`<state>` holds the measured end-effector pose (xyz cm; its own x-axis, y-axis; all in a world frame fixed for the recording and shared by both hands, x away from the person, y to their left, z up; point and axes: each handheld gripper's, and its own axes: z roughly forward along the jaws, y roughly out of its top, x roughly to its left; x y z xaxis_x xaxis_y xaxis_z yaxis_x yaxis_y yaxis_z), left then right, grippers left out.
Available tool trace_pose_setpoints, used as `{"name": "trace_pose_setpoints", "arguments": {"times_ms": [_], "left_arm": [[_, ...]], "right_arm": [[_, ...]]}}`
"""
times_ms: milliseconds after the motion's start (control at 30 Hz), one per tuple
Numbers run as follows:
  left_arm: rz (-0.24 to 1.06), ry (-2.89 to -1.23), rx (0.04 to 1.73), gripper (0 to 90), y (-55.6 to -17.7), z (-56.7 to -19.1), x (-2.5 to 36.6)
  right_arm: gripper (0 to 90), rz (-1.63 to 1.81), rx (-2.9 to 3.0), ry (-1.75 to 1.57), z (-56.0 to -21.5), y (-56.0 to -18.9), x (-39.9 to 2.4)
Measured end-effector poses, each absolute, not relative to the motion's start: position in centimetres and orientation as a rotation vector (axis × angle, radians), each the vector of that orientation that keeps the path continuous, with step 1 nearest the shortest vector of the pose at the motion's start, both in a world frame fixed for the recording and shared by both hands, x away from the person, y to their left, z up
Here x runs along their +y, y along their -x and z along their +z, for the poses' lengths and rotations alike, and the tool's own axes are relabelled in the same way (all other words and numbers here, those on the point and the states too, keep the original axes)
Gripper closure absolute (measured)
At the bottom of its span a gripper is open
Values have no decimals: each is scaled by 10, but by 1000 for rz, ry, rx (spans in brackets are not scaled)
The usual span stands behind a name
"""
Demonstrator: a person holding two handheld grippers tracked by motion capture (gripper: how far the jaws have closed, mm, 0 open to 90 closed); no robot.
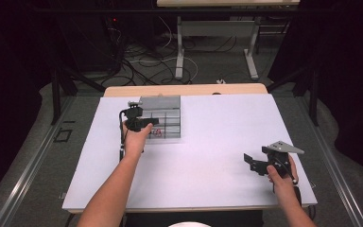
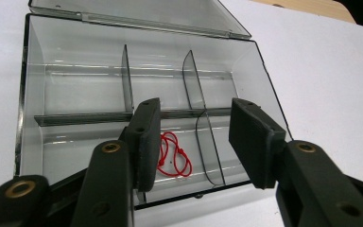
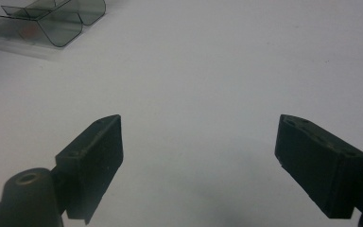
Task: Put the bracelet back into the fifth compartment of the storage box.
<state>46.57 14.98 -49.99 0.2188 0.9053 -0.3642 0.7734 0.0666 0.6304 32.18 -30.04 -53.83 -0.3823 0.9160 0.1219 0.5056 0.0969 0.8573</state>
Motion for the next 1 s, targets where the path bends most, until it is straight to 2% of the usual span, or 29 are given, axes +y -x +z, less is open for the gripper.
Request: {"name": "trace_pose_setpoints", "arguments": {"times_ms": [367,767,1000], "left_arm": [[235,-1733,1537,437,-460,-497,149],[282,-1825,1431,336,-446,-493,147],[293,-1845,1389,314,-435,-489,150]], "right_arm": [[155,1220,1930,-1398,-539,-321,-302],[155,1216,1928,-1399,-538,-320,-303],[155,1218,1932,-1388,-538,-321,-302]]}}
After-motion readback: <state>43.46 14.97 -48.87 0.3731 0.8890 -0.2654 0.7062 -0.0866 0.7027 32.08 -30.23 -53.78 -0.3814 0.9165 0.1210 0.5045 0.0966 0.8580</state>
